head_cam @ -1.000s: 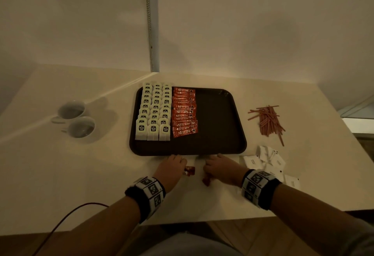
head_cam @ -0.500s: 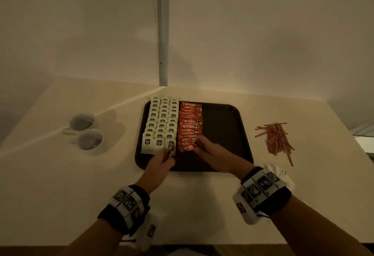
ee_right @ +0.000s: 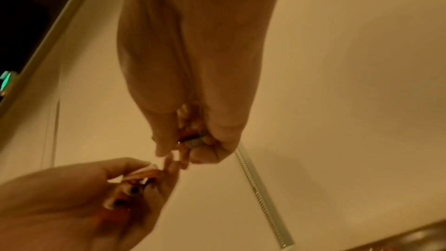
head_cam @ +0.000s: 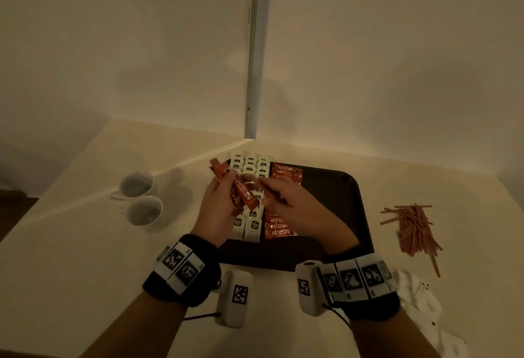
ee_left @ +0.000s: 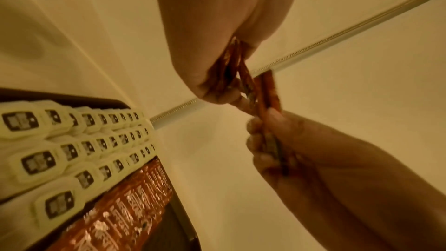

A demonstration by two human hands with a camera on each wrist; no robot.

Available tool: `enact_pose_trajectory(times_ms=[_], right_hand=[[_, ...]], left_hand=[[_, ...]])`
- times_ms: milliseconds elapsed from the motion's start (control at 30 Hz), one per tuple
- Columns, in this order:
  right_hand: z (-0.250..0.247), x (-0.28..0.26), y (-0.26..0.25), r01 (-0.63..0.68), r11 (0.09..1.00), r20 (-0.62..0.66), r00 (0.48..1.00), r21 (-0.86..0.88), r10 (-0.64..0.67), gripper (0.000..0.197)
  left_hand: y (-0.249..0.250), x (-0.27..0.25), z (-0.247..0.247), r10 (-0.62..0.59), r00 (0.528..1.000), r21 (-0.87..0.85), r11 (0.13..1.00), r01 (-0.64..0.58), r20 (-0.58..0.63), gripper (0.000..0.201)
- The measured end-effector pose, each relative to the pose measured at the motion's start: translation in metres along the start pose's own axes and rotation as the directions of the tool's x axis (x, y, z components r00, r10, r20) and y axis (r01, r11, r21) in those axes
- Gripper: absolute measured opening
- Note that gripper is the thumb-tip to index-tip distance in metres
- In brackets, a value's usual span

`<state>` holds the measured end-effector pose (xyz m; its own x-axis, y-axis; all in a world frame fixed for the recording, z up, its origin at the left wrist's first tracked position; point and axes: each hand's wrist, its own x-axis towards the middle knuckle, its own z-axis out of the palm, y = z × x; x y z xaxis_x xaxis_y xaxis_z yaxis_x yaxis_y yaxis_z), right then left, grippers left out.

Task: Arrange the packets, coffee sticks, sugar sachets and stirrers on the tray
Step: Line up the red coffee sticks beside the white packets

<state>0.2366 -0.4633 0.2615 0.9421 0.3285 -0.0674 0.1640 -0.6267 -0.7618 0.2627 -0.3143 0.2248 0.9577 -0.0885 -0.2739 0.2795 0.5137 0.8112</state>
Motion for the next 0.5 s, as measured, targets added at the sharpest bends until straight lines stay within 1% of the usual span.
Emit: enact_pose_trajectory(times_ms=[67,133,200,233,267,300,333,367,400,500], right_hand=[[0.000,0.005,0.010,-0.014,1.000,-0.092,0.996,-0.026,0.011,0.036],[0.002,0.008,0.017,0.004,0.998,-0.144,0.989,-0.060,-0.013,0.036],[0.003,0.010,0.023,0.023,0.981,-0.167,0.984,-0.191,-0.056,0.038],[0.004,0.012,0.025,0.028,0.963,-0.172,0.982,-0.266,-0.076,0.042],[0.005,0.014,0.026,0.031,0.950,-0.169,0.982,-0.312,-0.087,0.049],[0.006,0.016,0.027,0.043,0.944,-0.166,0.981,-0.326,-0.102,0.057],[0.006,0.018,0.029,0.066,0.941,-0.166,0.978,-0.331,-0.127,0.064],[0.006,0.020,0.030,0.088,0.941,-0.169,0.974,-0.328,-0.150,0.067],[0.006,0.021,0.032,0.107,0.945,-0.175,0.970,-0.310,-0.168,0.065],[0.001,0.021,0.037,0.153,0.969,-0.197,0.961,-0.196,-0.192,0.047]], left_hand=[[0.006,0.003,-0.007,0.018,1.000,0.056,0.998,-0.017,-0.015,0.019],[0.011,0.004,-0.012,-0.011,1.000,0.101,0.995,0.010,0.001,0.016],[0.012,0.004,-0.013,-0.040,0.999,0.154,0.987,0.034,0.037,0.011],[0.012,0.003,-0.010,-0.051,0.997,0.206,0.978,0.037,0.060,0.012],[0.013,0.001,-0.007,-0.058,0.995,0.273,0.961,0.033,0.085,0.017],[0.013,0.000,-0.003,-0.058,0.993,0.334,0.942,0.020,0.105,0.021],[0.012,0.000,0.001,-0.050,0.992,0.374,0.928,0.003,0.115,0.021],[0.011,0.001,0.003,-0.039,0.992,0.395,0.919,-0.012,0.122,0.018],[0.010,0.003,0.003,-0.034,0.992,0.401,0.916,-0.017,0.120,0.017],[0.005,0.008,0.001,-0.058,0.991,0.364,0.931,0.009,0.123,0.022]])
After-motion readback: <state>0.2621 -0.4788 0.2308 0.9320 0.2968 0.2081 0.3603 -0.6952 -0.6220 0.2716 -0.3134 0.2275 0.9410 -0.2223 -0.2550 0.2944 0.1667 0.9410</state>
